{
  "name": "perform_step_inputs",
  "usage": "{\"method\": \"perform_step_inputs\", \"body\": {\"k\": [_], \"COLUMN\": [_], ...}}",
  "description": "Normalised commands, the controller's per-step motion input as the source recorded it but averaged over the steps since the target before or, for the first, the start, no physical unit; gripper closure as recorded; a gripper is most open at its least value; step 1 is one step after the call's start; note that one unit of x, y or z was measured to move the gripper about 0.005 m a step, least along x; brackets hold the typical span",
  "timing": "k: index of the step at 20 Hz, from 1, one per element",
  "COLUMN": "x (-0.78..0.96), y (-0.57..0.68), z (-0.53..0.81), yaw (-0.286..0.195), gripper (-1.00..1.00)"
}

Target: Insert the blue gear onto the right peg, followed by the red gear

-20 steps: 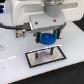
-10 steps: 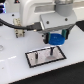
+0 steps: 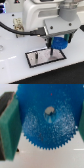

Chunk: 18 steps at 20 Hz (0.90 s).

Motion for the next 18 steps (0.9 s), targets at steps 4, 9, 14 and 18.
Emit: {"method": "perform_step_inputs", "body": {"k": [4, 9, 14, 18], "x": [0.39, 0.33, 0.24, 0.24], "y": [-0.08, -0.04, -0.03, -0.11], "z": [0.01, 0.26, 0.46, 0.13], "yaw": [0.0, 0.0, 0.0, 0.0], "gripper": [1.0, 1.0, 1.0, 1.0]}}
